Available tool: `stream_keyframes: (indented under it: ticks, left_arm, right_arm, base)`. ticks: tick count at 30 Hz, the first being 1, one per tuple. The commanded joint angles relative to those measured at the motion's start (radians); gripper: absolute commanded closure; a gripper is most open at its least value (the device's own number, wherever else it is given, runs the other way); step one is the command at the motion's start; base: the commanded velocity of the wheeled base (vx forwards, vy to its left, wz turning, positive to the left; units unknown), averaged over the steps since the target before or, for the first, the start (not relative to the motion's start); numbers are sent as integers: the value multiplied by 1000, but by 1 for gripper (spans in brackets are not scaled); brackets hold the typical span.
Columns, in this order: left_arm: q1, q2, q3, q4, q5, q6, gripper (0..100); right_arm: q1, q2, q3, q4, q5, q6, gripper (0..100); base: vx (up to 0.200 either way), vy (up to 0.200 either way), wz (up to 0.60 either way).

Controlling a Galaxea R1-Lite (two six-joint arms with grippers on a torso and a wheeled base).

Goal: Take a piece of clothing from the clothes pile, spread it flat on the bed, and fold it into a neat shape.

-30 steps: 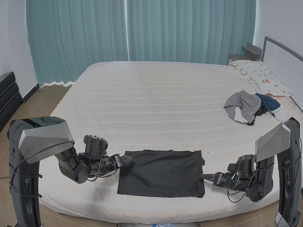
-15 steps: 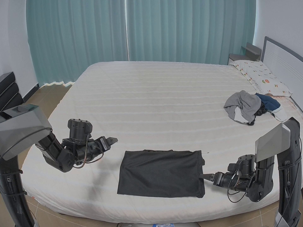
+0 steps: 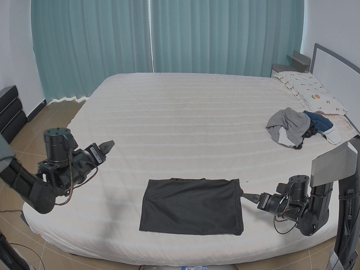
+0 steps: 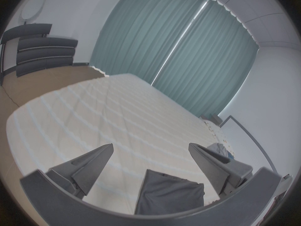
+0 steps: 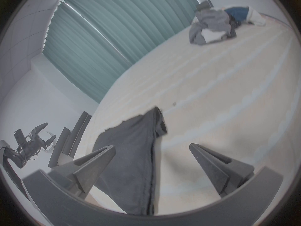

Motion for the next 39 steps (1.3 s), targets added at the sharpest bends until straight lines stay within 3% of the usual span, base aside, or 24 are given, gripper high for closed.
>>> stream_keyframes:
  ticks: [1,2,4,6,15,19,26,31,36,39]
  left_arm:
    - [42,-293,143,-47,47,51,0]
    - [43,-300,144,-47,47,52,0]
    - [62,-431,201,-30,48,100,0]
    - [76,-521,236,4,50,143,0]
    - [77,-946,258,295,110,278,0]
    - [77,-1136,261,466,119,336,0]
    - [77,-1414,249,769,173,362,0]
    - [108,-1550,250,886,194,410,0]
    - [182,-1692,246,1004,186,488,0]
    - [194,-1753,252,1027,185,552,0]
  right_arm:
    - [13,-234,23,6,-81,-53,0]
    - [13,-240,24,7,-84,-56,0]
    - [13,-343,73,4,-171,-177,0]
    - [15,-438,110,1,-219,-232,0]
    - [35,-914,256,142,-257,-327,0]
    - [22,-1151,268,297,-300,-395,0]
    - [-25,-1661,234,794,-303,-523,0]
    - [-122,-1964,119,1207,-290,-612,0]
    - [-145,-2254,-39,1739,-274,-622,0]
    - [-157,-2279,-68,1893,-290,-622,0]
  base:
    - [0,0,0]
    - [0,0,0]
    - [0,0,0]
    - [0,0,0]
    - [0,0,0]
    - [0,0,0]
    - [0,0,0]
    - [0,0,0]
    - [0,0,0]
    - [0,0,0]
